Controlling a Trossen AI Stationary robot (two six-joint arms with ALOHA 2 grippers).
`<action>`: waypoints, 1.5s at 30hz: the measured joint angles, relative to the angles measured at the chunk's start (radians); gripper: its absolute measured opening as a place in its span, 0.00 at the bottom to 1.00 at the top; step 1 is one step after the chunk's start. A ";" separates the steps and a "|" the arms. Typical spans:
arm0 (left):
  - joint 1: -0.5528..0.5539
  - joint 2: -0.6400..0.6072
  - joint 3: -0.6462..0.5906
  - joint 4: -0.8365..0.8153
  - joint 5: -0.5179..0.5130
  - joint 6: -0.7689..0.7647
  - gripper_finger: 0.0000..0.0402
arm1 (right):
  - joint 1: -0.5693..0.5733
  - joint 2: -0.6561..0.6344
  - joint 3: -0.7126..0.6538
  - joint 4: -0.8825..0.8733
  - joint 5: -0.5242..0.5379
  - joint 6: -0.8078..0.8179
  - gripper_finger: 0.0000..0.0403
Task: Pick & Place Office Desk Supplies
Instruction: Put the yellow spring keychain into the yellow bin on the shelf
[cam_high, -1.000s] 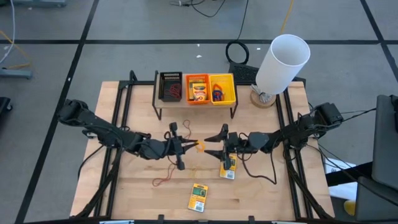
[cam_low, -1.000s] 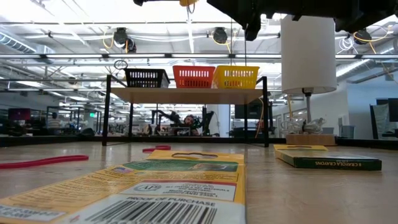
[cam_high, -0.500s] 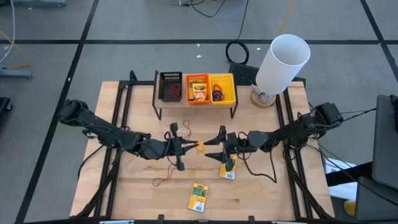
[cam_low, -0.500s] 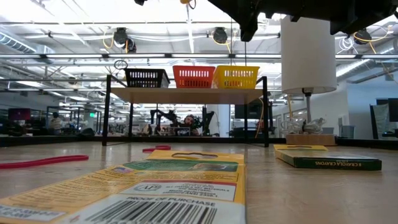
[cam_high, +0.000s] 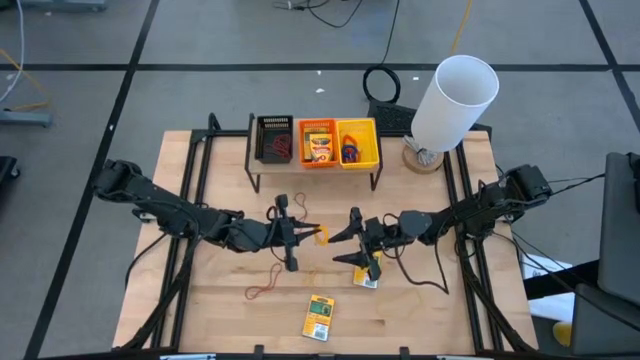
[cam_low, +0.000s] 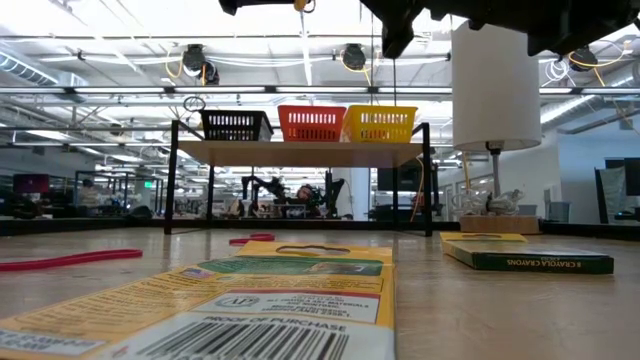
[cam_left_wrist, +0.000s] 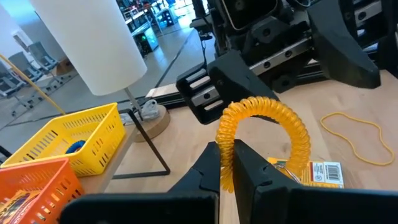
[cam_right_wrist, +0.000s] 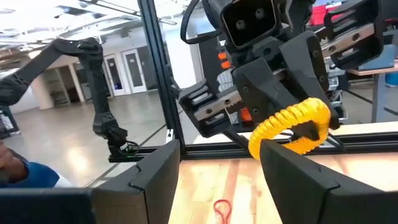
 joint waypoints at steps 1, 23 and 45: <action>0.000 0.000 0.000 0.000 0.000 0.000 0.01 | 0.000 0.000 0.000 0.000 0.010 0.000 0.53; 0.003 0.000 0.000 0.000 0.021 -0.020 0.01 | -0.019 0.000 0.000 -0.007 0.053 0.029 0.53; 0.046 0.033 0.000 -0.001 0.064 -0.043 0.01 | -0.019 0.000 0.000 -0.001 0.104 -0.017 0.32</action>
